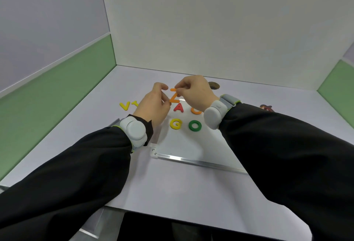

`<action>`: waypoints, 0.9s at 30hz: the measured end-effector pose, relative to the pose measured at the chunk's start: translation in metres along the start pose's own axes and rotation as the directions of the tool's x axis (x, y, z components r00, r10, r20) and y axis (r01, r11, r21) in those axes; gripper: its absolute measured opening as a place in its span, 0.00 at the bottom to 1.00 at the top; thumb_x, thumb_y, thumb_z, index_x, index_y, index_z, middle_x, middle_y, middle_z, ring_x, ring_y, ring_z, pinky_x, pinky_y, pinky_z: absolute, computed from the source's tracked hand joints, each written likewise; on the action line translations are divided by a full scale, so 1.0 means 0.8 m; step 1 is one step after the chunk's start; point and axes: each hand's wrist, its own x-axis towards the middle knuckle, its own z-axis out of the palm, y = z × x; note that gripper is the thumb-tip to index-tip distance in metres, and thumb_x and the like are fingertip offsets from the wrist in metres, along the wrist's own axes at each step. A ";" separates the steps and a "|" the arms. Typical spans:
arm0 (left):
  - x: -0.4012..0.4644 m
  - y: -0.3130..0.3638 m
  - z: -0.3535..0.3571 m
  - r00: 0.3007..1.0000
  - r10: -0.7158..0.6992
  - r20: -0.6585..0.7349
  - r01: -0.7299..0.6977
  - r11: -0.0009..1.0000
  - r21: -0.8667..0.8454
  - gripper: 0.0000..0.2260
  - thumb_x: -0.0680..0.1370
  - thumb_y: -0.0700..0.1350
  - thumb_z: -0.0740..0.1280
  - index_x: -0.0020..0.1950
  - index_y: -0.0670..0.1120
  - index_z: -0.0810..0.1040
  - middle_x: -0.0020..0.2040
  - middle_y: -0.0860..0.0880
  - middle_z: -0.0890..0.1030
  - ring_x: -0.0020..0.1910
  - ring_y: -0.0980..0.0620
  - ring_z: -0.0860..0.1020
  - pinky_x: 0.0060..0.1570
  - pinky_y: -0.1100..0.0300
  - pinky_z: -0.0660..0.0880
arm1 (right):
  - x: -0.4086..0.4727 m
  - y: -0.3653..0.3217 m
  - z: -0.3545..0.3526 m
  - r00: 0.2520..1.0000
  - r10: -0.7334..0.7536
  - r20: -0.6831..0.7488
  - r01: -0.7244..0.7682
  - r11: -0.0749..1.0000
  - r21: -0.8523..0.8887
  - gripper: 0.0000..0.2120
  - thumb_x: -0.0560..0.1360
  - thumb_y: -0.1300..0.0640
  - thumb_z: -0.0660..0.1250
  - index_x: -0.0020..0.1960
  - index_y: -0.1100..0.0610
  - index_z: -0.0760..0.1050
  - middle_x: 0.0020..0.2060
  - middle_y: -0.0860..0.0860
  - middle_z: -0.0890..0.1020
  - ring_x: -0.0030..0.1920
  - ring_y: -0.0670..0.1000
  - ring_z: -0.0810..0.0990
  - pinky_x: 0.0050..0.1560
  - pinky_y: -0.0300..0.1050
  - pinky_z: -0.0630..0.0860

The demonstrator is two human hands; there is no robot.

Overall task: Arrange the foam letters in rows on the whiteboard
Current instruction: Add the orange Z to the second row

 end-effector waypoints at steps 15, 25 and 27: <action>-0.037 0.057 0.058 0.983 0.127 0.129 -0.123 0.992 -0.040 0.10 0.79 0.38 0.61 0.57 0.50 0.72 0.48 0.53 0.82 0.46 0.54 0.80 0.47 0.62 0.77 | -0.066 0.074 -0.074 0.993 0.110 -0.036 -0.111 0.994 -0.019 0.06 0.74 0.61 0.68 0.46 0.58 0.84 0.36 0.50 0.85 0.35 0.47 0.81 0.39 0.46 0.81; -0.060 0.076 0.090 0.943 0.205 0.263 -0.276 0.922 0.272 0.16 0.80 0.44 0.61 0.66 0.51 0.78 0.54 0.51 0.78 0.54 0.49 0.78 0.56 0.54 0.75 | -0.103 0.117 -0.085 0.983 0.180 -0.030 -0.181 0.983 -0.039 0.04 0.73 0.60 0.70 0.44 0.57 0.84 0.38 0.50 0.86 0.43 0.48 0.85 0.49 0.43 0.79; -0.069 0.081 0.098 0.936 0.209 0.282 -0.299 0.895 0.331 0.17 0.80 0.47 0.60 0.68 0.52 0.77 0.57 0.49 0.80 0.57 0.48 0.77 0.55 0.53 0.75 | -0.107 0.121 -0.086 0.980 0.196 -0.023 -0.196 0.980 -0.041 0.03 0.73 0.61 0.70 0.44 0.56 0.83 0.40 0.51 0.86 0.45 0.50 0.84 0.51 0.45 0.80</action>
